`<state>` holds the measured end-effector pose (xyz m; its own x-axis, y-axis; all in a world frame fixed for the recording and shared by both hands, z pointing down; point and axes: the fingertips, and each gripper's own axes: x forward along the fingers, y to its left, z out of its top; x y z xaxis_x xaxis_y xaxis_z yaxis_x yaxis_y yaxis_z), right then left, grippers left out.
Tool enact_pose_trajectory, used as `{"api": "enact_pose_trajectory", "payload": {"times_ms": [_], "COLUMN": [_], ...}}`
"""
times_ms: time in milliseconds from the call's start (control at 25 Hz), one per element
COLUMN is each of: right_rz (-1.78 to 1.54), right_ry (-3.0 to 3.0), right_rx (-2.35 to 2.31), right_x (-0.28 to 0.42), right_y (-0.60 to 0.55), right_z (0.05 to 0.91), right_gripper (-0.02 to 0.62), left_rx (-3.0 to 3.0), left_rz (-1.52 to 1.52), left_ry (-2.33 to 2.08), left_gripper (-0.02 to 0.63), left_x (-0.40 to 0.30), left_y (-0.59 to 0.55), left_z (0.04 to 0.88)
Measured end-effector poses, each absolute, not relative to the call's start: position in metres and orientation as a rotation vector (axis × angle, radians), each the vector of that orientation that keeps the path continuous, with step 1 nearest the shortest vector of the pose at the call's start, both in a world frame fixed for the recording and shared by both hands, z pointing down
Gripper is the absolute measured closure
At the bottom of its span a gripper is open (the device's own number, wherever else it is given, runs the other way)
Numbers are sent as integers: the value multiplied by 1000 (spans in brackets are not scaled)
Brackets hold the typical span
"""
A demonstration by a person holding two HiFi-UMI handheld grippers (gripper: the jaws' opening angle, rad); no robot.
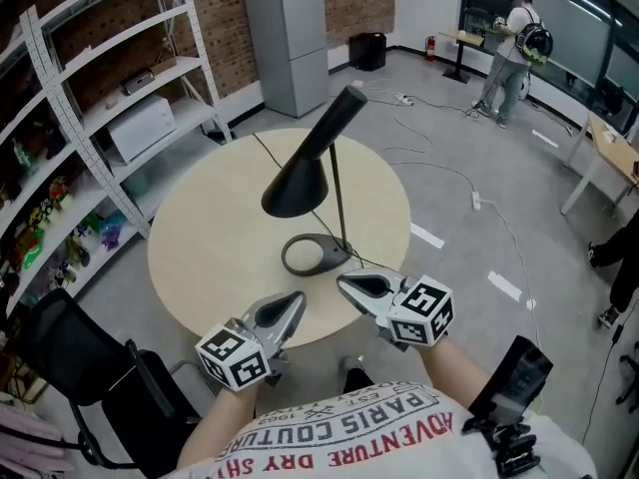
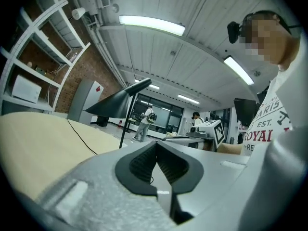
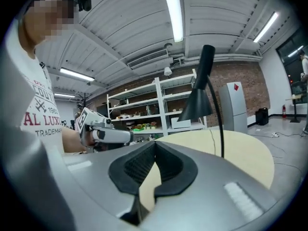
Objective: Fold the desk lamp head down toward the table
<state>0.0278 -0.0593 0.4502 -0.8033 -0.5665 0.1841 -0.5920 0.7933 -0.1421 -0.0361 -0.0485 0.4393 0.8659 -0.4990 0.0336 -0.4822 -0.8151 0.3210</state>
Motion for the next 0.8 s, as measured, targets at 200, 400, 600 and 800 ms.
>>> {"api": "enact_pose_trajectory", "payload": {"times_ms": [200,400,600,800], "right_rz": [283,317,305,307], "right_ry": [-2878,-2891,-2891,-2872], "right_rx": [791,766,731,688], "right_x": [3,3,10,25], "right_y": [7,38,51,69], "right_z": [444,443,440,438], "right_gripper": [597,597,597,596], "left_rx": [2774,2775,2782,2765], "left_rz": [-39,-51,-60,-71], "left_ry": [-755,-789,-808,-827], "left_gripper": [606,606,606,606], "left_x": [-41,-47,-34,-15], "left_y": [2,32,47,65], "left_z": [423,412,404,395]}}
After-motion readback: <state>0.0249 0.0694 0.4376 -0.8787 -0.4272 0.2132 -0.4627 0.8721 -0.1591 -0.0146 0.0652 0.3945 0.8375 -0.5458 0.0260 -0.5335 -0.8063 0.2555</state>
